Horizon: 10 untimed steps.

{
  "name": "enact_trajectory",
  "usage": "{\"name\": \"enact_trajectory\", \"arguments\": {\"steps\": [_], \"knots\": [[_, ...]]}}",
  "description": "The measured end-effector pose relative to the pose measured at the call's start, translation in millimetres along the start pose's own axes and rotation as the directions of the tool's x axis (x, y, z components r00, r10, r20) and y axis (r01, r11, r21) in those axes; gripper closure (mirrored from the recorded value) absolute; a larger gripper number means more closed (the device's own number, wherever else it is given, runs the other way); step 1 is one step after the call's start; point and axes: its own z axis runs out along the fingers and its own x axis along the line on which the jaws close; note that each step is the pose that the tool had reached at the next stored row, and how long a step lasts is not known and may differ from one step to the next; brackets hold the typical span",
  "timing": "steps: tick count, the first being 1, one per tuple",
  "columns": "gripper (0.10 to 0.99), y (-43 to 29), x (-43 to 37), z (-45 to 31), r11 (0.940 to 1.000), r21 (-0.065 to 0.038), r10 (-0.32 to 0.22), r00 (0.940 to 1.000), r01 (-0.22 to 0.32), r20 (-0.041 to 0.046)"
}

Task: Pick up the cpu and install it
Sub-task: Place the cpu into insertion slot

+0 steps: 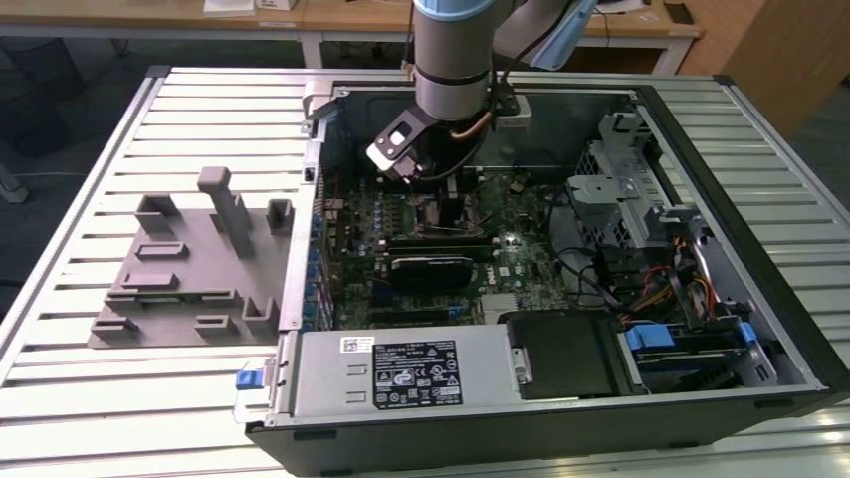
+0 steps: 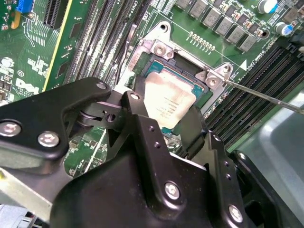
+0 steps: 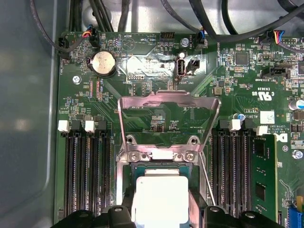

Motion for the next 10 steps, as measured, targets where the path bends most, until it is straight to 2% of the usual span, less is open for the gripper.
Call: {"name": "enact_trajectory", "arguments": {"steps": [2,3,7,10], "knots": [[0.549,0.1,0.1,0.1,1.0,0.0,0.0,1.0,0.0,-0.0003],[0.486,0.1,0.1,0.1,1.0,0.0,0.0,1.0,0.0,-0.0003],[0.486,0.2,0.0,-0.4,1.0,0.0,0.0,1.0,0.0,0.0004],[0.486,0.5,-0.1,-6.4,1.0,0.0,0.0,1.0,0.0,0.0]]}}
